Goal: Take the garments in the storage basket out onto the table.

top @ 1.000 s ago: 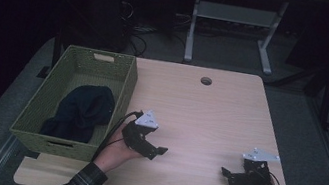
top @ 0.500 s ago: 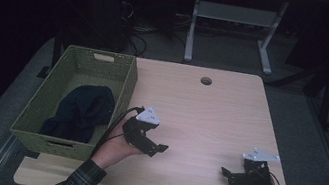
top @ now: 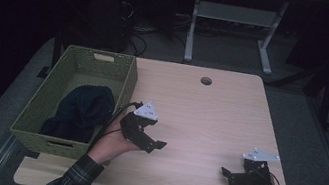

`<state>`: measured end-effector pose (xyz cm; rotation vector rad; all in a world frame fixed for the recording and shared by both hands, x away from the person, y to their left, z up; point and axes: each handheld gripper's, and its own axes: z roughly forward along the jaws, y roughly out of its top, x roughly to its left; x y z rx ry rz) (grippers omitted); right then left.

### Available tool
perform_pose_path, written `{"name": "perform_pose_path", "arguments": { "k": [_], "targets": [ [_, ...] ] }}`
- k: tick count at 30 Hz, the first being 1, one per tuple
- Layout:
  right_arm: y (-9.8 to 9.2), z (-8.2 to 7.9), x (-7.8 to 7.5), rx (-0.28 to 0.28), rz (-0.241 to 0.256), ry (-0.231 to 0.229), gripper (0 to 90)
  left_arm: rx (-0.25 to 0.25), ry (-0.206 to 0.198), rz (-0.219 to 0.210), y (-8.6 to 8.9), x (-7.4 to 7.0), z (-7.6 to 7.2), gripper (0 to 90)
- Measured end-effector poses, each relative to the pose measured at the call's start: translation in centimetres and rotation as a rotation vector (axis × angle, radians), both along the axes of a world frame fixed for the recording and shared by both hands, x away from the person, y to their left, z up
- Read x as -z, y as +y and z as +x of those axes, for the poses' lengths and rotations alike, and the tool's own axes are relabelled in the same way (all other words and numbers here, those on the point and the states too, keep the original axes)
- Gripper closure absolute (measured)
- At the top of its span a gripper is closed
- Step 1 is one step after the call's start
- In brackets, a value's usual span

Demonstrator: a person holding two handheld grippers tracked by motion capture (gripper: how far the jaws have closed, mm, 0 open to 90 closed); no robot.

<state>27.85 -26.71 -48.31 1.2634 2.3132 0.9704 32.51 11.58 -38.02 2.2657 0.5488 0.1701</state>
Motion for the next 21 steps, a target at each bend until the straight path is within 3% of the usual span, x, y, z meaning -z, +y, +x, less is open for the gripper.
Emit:
{"name": "perform_pose_path", "arguments": {
  "k": [21],
  "targets": [
    [0.0, 0.0, 0.0, 0.0, 0.0, -0.002, 2.0, -0.027, 0.001, 0.019, 2.3, -2.4, 0.9, 13.9]
  ]
}}
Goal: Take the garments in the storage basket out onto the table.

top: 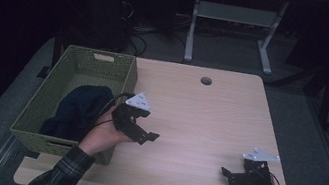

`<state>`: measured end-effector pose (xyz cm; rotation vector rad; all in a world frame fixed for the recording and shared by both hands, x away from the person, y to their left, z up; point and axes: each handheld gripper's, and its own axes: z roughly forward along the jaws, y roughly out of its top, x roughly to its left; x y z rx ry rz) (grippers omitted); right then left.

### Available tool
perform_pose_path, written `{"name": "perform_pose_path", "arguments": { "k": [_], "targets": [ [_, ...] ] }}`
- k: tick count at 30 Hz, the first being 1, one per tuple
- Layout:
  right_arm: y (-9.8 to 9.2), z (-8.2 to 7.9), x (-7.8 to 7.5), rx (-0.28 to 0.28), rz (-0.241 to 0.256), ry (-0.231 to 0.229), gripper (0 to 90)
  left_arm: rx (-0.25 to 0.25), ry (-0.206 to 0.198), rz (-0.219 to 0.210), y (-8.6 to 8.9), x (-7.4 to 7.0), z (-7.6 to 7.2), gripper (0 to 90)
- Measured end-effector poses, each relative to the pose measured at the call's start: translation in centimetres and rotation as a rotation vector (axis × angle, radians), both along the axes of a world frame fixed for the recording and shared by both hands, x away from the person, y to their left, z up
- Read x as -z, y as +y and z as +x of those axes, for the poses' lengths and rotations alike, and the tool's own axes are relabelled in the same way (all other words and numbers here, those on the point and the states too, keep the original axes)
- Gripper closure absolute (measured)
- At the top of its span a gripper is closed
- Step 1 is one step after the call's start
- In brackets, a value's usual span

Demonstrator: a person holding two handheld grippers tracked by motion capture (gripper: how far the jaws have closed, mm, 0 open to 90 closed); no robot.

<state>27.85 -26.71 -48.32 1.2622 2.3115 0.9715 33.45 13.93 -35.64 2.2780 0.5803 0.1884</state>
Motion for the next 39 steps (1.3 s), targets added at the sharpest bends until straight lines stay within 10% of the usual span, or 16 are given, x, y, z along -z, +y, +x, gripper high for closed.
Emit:
{"name": "perform_pose_path", "arguments": {
  "k": [39],
  "targets": [
    [0.0, 0.0, 0.0, 0.0, 0.0, 0.0, 2.0, -0.065, -0.012, 0.039, 5.7, -2.6, 1.6, 14.1]
  ]
}}
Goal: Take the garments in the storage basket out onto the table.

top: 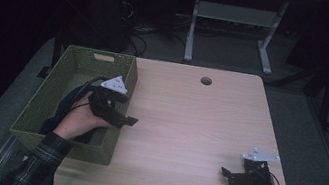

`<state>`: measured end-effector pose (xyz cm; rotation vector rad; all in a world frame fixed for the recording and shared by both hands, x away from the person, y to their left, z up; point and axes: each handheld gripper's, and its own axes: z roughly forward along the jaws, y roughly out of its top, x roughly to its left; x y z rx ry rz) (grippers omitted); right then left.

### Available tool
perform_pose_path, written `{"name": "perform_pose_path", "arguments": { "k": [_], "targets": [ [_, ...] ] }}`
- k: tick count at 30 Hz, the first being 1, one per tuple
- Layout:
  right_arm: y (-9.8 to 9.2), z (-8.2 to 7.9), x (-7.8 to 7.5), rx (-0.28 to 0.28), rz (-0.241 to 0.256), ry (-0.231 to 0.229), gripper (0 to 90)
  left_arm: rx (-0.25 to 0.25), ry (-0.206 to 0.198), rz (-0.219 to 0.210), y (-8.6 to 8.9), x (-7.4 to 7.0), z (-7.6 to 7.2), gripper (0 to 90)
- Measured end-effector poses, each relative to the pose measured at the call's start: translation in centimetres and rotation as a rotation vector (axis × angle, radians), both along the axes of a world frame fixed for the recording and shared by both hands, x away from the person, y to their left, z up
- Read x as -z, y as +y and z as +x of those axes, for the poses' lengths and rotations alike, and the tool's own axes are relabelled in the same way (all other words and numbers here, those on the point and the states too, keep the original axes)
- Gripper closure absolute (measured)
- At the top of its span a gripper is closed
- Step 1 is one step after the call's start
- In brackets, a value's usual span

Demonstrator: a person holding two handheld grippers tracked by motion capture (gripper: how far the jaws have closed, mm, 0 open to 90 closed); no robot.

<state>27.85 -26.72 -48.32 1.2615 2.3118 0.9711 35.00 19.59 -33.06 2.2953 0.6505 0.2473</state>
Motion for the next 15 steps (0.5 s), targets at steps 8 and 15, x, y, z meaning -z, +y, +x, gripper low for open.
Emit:
{"name": "perform_pose_path", "arguments": {
  "k": [8, 15],
  "targets": [
    [0.0, 0.0, 0.0, 0.0, 0.0, 0.0, 2.0, -0.011, -0.012, 0.017, 1.1, -0.8, 0.2, 14.1],
    [0.0, 0.0, 0.0, 0.0, 0.0, 0.0, 2.0, -0.034, -0.019, 0.03, 2.4, -1.1, 0.4, 14.1]
  ]
}}
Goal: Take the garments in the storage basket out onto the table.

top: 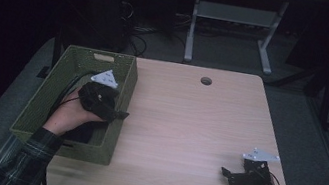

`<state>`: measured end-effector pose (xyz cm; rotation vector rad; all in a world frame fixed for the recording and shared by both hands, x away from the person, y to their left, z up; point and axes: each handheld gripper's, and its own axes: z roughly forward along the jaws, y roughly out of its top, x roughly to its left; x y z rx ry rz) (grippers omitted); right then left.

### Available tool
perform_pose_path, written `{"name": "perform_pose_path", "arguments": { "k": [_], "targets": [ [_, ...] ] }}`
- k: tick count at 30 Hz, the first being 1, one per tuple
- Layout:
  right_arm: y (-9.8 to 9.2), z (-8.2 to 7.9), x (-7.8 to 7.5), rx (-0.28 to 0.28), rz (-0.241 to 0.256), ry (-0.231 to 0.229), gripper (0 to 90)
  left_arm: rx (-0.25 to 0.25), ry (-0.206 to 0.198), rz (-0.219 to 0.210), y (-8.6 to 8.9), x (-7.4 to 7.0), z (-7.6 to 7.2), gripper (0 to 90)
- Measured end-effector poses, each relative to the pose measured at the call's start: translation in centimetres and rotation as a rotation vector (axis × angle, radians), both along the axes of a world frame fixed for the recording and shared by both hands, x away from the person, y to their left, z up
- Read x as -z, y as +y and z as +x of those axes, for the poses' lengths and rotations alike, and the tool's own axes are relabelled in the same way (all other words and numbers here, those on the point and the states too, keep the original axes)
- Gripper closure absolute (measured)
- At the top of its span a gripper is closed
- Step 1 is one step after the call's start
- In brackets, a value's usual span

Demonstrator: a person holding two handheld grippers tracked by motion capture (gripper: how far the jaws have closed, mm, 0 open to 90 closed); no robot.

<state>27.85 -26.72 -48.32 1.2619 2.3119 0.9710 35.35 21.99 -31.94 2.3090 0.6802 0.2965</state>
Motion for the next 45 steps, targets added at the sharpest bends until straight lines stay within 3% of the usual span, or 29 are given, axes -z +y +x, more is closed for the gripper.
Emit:
{"name": "perform_pose_path", "arguments": {
  "k": [11, 28, 38, 45],
  "targets": [
    [0.0, 0.0, 0.0, 0.0, 0.0, 0.0, 2.0, -0.061, -0.008, 0.022, 3.1, -0.7, 0.3, 14.1],
    [0.0, 0.0, 0.0, 0.0, 0.0, 0.0, 2.0, -0.164, 0.001, 0.037, 7.6, -0.5, 0.7, 14.1],
    [0.0, 0.0, 0.0, -0.002, -0.002, -0.003, 2.0, -0.215, 0.007, 0.027, 10.2, 0.0, 0.8, 14.4],
    [0.0, 0.0, 0.0, -0.002, -0.002, -0.004, 2.0, -0.251, 0.016, 0.062, 11.5, 0.7, 0.9, 14.4]
  ]
}}
